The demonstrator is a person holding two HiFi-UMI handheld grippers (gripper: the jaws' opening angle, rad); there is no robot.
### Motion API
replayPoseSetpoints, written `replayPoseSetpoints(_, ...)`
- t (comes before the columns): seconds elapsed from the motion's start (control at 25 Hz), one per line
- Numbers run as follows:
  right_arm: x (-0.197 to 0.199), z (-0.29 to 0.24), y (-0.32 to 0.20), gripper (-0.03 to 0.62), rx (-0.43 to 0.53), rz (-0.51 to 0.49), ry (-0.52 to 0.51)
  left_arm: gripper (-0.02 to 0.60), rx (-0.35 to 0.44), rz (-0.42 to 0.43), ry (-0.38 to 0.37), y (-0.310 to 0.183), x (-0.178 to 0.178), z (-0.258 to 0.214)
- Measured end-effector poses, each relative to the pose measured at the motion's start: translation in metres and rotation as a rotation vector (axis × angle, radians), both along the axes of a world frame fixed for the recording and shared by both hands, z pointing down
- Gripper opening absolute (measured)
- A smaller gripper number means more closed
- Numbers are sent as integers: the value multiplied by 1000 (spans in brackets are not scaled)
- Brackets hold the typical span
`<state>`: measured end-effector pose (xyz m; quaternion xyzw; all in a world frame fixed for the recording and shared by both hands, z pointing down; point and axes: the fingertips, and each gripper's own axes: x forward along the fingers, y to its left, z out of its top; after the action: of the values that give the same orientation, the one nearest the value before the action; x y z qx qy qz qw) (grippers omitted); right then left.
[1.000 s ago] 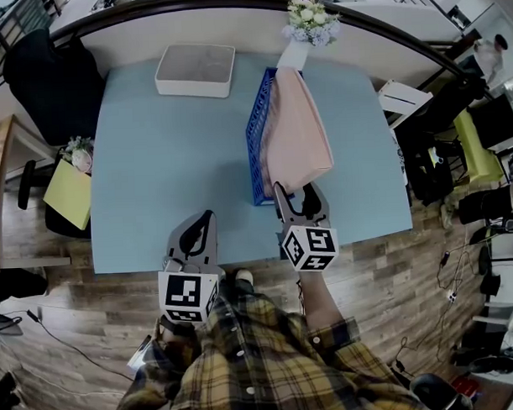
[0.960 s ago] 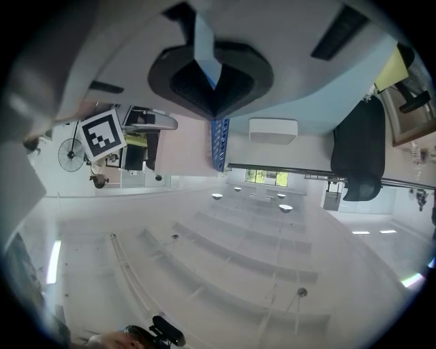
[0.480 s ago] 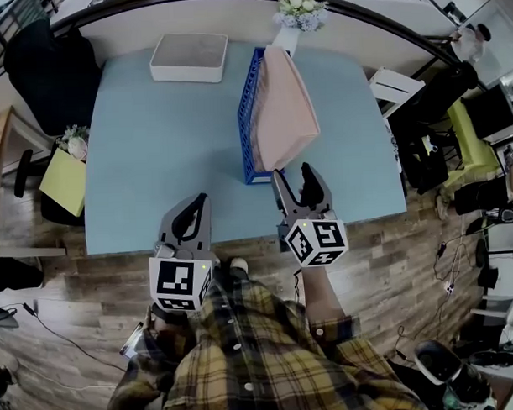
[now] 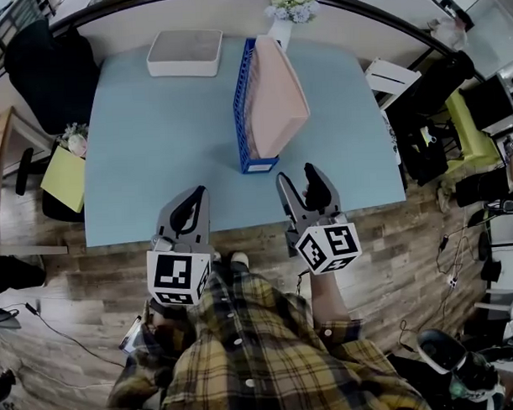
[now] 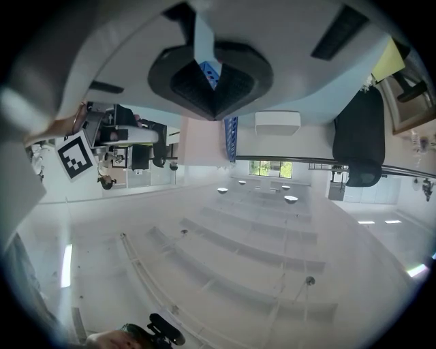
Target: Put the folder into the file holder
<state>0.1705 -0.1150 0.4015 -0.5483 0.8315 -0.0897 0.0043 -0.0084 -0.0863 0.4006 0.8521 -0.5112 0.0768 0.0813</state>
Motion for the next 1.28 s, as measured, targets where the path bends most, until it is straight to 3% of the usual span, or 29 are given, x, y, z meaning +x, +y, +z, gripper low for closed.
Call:
replayPoseSetpoints(0.16, 3, -2, 12, 244, 3, -7, -7, -11, 2, 3, 4, 4, 2, 0)
replayPoseSetpoints(0.32, 2, -1, 21, 227, 3, -35, 52, -11, 1, 8, 7, 6, 6, 2)
replayPoseSetpoints(0.92, 14, 18, 33, 33, -74, -45, 67, -11, -21, 9, -2, 5, 8, 9)
replayPoseSetpoints(1.28, 19, 22, 31, 3, -85, -33, 68, -11, -35, 6, -5, 2, 6, 14)
